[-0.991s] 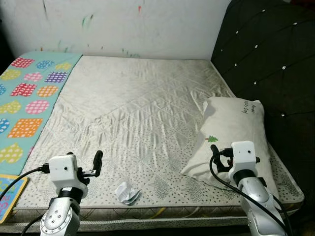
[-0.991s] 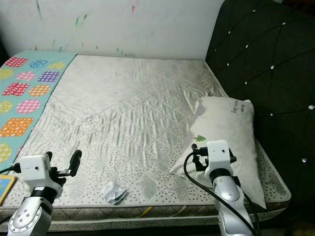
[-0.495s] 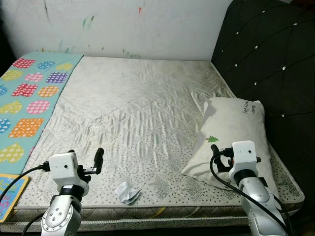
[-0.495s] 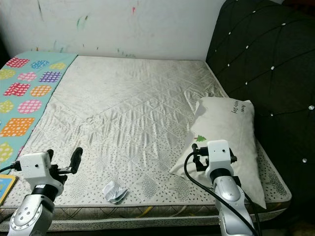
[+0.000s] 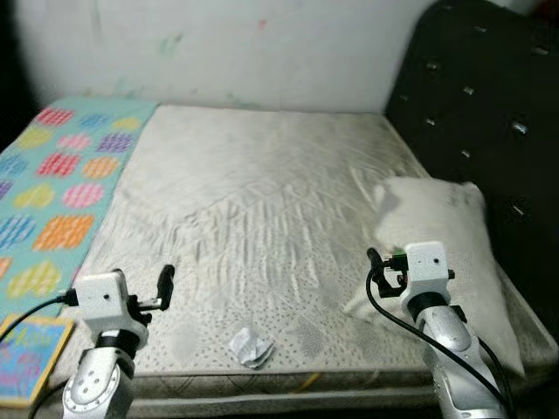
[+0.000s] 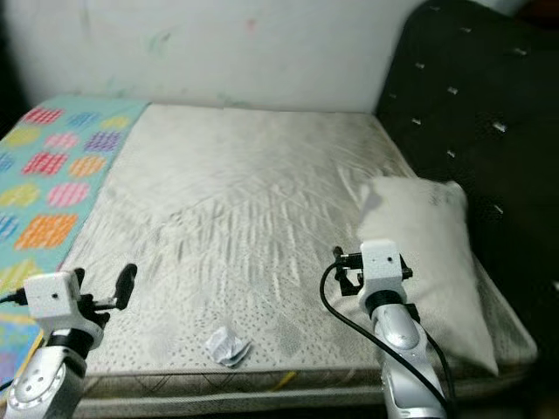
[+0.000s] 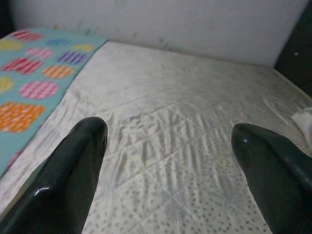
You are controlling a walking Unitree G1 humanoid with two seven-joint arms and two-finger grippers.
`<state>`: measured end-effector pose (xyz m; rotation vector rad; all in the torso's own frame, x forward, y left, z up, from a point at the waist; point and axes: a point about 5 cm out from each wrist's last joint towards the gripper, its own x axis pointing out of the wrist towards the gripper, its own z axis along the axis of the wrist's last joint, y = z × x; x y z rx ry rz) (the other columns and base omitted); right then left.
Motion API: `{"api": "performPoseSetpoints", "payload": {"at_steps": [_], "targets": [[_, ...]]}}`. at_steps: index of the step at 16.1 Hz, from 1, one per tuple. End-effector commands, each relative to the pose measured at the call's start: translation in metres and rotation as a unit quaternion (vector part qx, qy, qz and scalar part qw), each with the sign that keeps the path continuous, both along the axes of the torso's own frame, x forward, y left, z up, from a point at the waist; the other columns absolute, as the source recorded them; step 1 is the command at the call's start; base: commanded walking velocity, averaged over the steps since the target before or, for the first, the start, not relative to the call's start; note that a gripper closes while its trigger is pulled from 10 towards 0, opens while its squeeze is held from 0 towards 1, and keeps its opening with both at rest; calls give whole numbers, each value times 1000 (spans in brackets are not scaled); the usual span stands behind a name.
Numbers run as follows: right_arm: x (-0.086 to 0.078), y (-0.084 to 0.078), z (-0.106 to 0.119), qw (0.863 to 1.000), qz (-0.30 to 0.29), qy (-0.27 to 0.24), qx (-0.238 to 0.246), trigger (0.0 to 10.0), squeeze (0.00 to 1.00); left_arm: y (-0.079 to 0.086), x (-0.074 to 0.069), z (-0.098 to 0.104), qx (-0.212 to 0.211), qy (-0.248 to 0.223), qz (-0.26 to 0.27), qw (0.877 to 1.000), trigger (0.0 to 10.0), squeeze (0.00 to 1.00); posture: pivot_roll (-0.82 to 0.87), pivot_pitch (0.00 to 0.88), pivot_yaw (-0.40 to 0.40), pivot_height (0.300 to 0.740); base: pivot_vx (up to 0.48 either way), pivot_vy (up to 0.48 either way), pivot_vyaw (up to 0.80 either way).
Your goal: Clean up the room
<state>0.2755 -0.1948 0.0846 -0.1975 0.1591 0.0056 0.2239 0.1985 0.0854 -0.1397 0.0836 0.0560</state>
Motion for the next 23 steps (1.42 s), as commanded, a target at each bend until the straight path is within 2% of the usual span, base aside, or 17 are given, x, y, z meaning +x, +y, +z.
{"api": "performPoseSetpoints", "payload": {"at_steps": [1,4,23], "targets": [[2,-2,3,1000,-4,-5,1,10000,0,-4,0,-1,-2,4,-12,1000,10000,0,28,0,-74,740,0,480,0],[4,-1,5,1000,-2,-8,-1,10000,0,-4,0,-1,-2,2,-14,1000,10000,0,28,0,-74,740,0,427,0],[9,5,6,1000,20,-9,-6,10000,0,-3,-2,-2,-1,2,-8,1000,10000,0,33,0,-84,740,0,0,0]]}}
